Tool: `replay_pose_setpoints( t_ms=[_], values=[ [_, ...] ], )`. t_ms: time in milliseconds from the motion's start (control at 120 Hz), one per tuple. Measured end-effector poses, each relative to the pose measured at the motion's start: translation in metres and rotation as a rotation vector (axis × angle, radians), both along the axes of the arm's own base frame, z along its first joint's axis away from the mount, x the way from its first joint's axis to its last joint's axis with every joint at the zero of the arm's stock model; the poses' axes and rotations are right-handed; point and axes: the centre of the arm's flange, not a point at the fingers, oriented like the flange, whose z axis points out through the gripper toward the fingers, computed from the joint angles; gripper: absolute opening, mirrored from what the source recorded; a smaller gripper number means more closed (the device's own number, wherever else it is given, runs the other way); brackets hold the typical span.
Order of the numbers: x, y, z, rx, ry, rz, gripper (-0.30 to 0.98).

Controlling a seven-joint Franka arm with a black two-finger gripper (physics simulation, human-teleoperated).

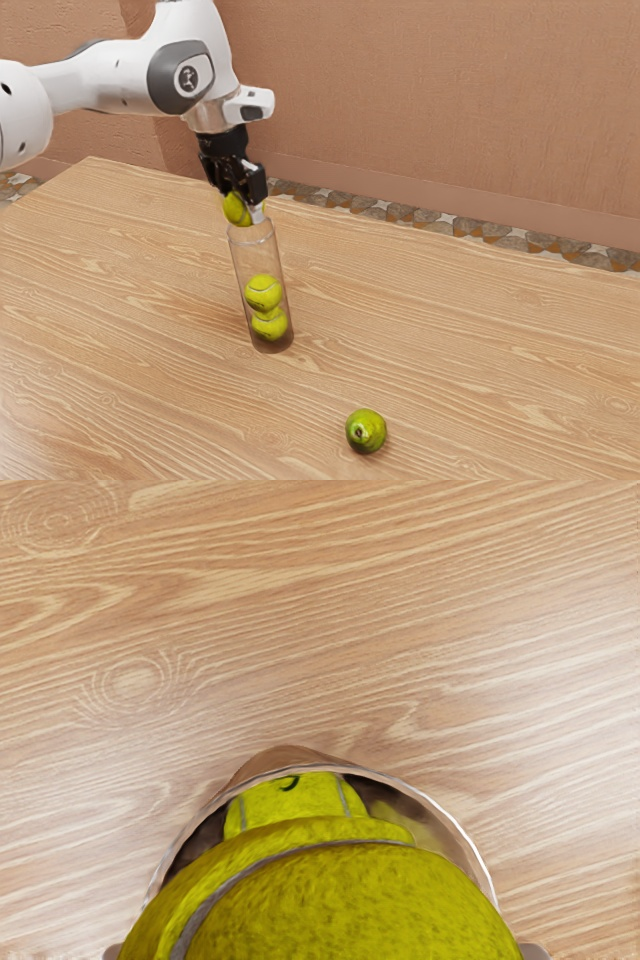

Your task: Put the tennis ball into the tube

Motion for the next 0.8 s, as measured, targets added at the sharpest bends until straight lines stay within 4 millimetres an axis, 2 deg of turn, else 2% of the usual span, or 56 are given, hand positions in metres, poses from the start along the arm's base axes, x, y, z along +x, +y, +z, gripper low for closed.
replay_pose_setpoints(
  t_ms=[217,517,550,600,642,683,733,800],
  values=[
    [-0.007,-0.006,-0.001,-0.004,0.014,0.032,0.38],
    [-0.007,-0.006,-0.005,-0.006,0.029,0.072,0.58],
    [-0.012,-0.003,0.002,-0.011,0.029,0.078,0.59],
    [-0.024,0.017,0.037,-0.017,0.002,0.105,0.61],
    [-0.032,0.048,0.071,0.007,-0.036,0.148,0.62],
    [-0.039,0.079,0.095,0.035,-0.063,0.198,0.63],
    [-0.046,0.112,0.112,0.069,-0.075,0.254,0.63],
    [-0.056,0.143,0.120,0.106,-0.067,0.310,0.64]
  ],
)
